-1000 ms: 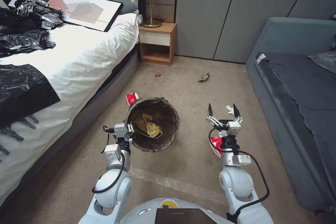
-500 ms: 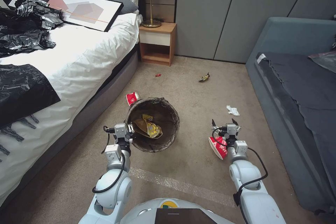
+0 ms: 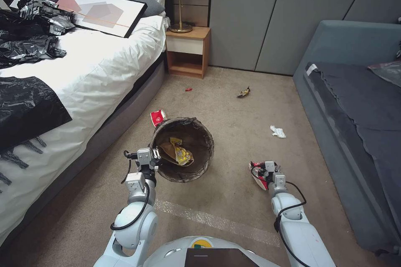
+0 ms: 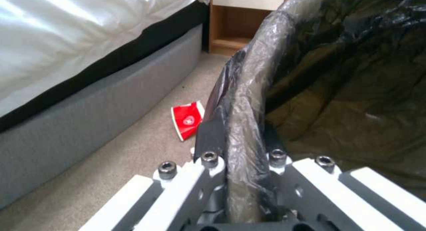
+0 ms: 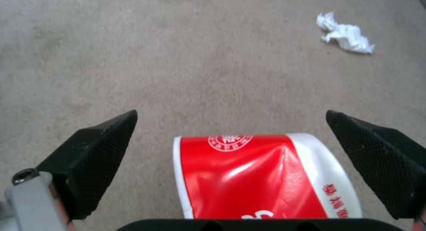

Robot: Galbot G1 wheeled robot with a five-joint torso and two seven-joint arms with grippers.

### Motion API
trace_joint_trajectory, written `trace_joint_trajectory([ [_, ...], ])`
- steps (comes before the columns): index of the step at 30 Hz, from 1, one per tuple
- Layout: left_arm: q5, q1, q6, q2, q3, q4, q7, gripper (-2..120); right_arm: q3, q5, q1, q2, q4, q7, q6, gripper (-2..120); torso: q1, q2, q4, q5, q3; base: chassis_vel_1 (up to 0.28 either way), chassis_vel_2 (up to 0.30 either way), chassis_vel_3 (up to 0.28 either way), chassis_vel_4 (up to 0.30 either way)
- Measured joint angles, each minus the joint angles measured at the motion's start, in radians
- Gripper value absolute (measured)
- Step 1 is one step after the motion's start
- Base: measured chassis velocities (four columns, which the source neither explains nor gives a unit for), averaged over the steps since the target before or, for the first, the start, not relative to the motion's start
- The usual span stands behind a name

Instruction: Pick up the trash bin, then pick up the garbage from the floor and place it into the trash bin.

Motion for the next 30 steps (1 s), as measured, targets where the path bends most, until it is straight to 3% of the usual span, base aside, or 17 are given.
trace_joint_trajectory([
  [30,0.002,0.004,0.000,0.001,0.002,-0.001,-0.001,3,-0.011,-0.008,0.083,-0.014,-0.154,-0.012,0.040,100,0.000,0.000,-0.0003,-0.0001,0.000,0.000,0.000,0.000,0.000],
])
